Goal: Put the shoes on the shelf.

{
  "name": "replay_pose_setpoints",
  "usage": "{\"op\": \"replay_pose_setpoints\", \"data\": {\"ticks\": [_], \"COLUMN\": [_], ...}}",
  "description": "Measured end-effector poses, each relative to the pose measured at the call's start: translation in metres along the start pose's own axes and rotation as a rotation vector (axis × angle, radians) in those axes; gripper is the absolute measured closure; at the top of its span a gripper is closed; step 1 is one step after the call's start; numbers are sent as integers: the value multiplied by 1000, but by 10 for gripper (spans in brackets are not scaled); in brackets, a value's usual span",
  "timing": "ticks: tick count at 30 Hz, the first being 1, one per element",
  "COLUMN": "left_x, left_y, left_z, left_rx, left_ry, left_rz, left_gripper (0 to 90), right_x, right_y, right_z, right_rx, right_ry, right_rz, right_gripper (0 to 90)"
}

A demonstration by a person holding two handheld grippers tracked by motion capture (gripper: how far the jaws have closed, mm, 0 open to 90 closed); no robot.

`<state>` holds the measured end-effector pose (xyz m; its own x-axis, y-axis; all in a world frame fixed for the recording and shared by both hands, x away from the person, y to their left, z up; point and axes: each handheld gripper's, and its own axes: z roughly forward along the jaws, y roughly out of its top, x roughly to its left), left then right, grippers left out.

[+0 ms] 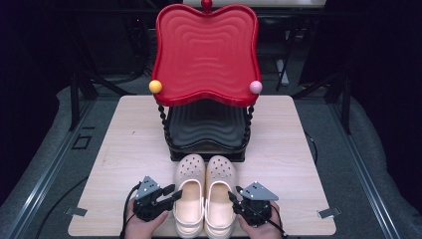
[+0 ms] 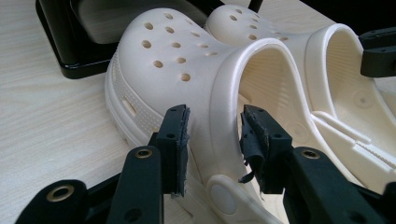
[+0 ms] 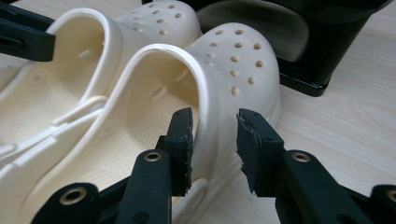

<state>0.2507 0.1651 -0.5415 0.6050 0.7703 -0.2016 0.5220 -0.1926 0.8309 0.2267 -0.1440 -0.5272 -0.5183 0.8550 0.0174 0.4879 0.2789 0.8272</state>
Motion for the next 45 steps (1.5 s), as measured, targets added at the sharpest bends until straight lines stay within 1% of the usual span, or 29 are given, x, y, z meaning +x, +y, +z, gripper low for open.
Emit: {"op": "replay_pose_setpoints", "data": {"ticks": [3, 6, 7, 8, 10, 11, 14, 16, 17, 19, 21, 22, 23, 24, 25, 26, 27, 28, 29, 30, 31, 32, 33, 39, 41, 42, 45], "left_x": [1, 2, 1, 1, 0, 0, -1, -2, -4, -6, -6, -6, -6, -5, -4, -5, -7, -7, -8, -10, -10, -10, -10, -7, -8, -10, -11], "left_y": [0, 2, 2, 2, 3, 4, 8, 8, 9, 9, 9, 9, 11, 12, 13, 14, 13, 13, 13, 13, 13, 13, 13, 14, 13, 13, 13], "left_z": [-1, -1, -1, 0, 0, 1, 3, 4, 6, 8, 10, 10, 10, 11, 11, 12, 13, 13, 14, 14, 14, 15, 15, 15, 16, 15, 14], "left_rx": [-7, 0, -5, -13, -17, -11, -13, -11, -8, -11, -16, -16, -16, -14, -13, -11, -20, -20, -22, -21, -13, -17, -21, -19, -28, -28, -28], "left_ry": [-2, -7, -7, -2, -3, -3, 2, 1, 2, 22, 32, 32, 43, 34, 34, 41, 51, 51, 58, 74, 77, 80, 78, 67, 69, 77, 84], "left_rz": [1, 8, 14, 18, 23, 28, 52, 56, 70, 93, 96, 96, 91, 80, 72, 77, 81, 81, 87, 107, 119, 117, 110, 113, 115, 133, 139], "left_gripper": [616, 619, 623, 627, 630, 630, 630, 629, 630, 629, 629, 644, 657, 658, 657, 656, 654, 647, 647, 649, 646, 647, 645, 651, 673, 682, 704], "right_x": [0, 1, 2, 2, 3, 4, 6, 6, 7, 6, 5, 5, 5, 5, 5, 5, 5, 5, 5, 5, 5, 5, 5, 6, 7, 8, 9], "right_y": [-1, 0, 0, 1, 2, 2, 4, 5, 5, 6, 6, 6, 8, 8, 9, 10, 11, 11, 11, 11, 12, 12, 12, 13, 12, 12, 12], "right_z": [2, 4, 6, 7, 9, 10, 11, 13, 14, 14, 16, 16, 18, 19, 20, 20, 21, 21, 22, 23, 24, 24, 25, 25, 25, 25, 25], "right_rx": [4, 0, -4, 8, 8, 3, 0, -1, -1, 3, -2, -2, -3, -7, -10, -7, -7, -7, -10, -8, -6, -6, -7, -5, -20, -21, -16], "right_ry": [-1, -11, -16, -17, -20, -20, -30, -32, -39, -40, -41, -41, -40, -44, -40, -42, -40, -40, -42, -46, -46, -46, -48, -59, -68, -72, -80], "right_rz": [3, -18, -28, -34, -42, -50, -70, -78, -83, -85, -85, -85, -96, -101, -96, -95, -95, -95, -94, -101, -100, -100, -99, -103, -97, -98, -102], "right_gripper": [659, 665, 669, 672, 683, 686, 704, 712, 717, 716, 709, 709, 707, 709, 709, 709, 708, 708, 707, 706, 706, 706, 706, 720, 741, 744, 754]}}
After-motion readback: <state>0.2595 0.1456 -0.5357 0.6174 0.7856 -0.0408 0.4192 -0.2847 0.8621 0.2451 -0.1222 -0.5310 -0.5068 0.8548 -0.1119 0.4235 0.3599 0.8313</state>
